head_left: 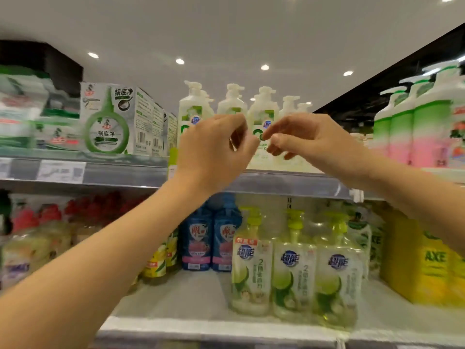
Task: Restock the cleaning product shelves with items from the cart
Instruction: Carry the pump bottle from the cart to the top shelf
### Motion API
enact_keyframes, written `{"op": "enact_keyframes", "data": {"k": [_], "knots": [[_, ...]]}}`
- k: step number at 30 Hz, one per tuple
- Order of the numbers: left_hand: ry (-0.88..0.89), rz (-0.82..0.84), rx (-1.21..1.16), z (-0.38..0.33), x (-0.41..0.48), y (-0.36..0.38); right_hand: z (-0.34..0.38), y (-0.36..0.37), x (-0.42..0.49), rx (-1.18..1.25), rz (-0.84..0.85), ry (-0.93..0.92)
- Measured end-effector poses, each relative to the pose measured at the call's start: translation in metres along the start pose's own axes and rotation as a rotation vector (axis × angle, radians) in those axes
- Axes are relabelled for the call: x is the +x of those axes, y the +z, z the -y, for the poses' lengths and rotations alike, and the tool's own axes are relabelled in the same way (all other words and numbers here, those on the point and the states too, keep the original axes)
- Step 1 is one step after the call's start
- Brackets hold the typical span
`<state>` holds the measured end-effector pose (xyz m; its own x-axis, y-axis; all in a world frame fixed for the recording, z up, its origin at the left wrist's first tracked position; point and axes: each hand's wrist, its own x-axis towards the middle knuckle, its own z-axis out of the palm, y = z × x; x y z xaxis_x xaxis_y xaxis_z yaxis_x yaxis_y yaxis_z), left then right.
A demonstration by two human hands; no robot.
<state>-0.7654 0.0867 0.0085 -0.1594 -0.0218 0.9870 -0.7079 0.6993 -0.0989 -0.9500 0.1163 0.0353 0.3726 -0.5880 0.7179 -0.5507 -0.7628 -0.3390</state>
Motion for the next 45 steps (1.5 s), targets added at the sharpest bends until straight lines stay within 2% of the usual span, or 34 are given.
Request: {"op": "enact_keyframes", "data": {"k": [3, 8, 14, 17, 22, 26, 29, 31, 36, 40, 45], "knots": [[-0.274, 0.145, -0.204, -0.026, -0.045, -0.04, 0.035, 0.03, -0.044, 0.166, 0.072, -0.004], [-0.704, 0.194, -0.354, -0.057, -0.141, -0.128, 0.077, 0.105, -0.12, 0.453, 0.183, 0.04], [-1.112, 0.254, -0.103, -0.066, -0.288, -0.289, 0.159, 0.253, -0.207, 0.735, 0.58, 0.076], [-1.237, 0.186, 0.116, -0.056, -0.347, -0.381, 0.219, 0.335, -0.228, 0.863, 0.774, 0.106], [-1.39, 0.138, 0.395, -0.046, -0.411, -0.516, 0.323, 0.457, -0.237, 1.029, 0.956, 0.12], [-1.579, 0.107, 0.593, -0.046, -0.459, -0.633, 0.414, 0.558, -0.244, 1.12, 1.138, 0.151], [-1.708, 0.122, 0.709, -0.045, -0.484, -0.698, 0.462, 0.627, -0.25, 1.168, 1.261, 0.253], [-1.772, 0.099, 0.761, -0.041, -0.502, -0.731, 0.485, 0.669, -0.253, 1.156, 1.341, 0.33], [-2.005, -0.044, 0.8, -0.011, -0.57, -0.789, 0.522, 0.772, -0.262, 0.928, 1.474, 0.329], [-2.227, 0.081, 0.764, 0.026, -0.629, -0.82, 0.54, 0.862, -0.262, 0.733, 1.504, 0.282], [-2.354, 0.046, 0.622, 0.081, -0.691, -0.843, 0.555, 0.978, -0.278, 0.485, 1.619, 0.202]]}}
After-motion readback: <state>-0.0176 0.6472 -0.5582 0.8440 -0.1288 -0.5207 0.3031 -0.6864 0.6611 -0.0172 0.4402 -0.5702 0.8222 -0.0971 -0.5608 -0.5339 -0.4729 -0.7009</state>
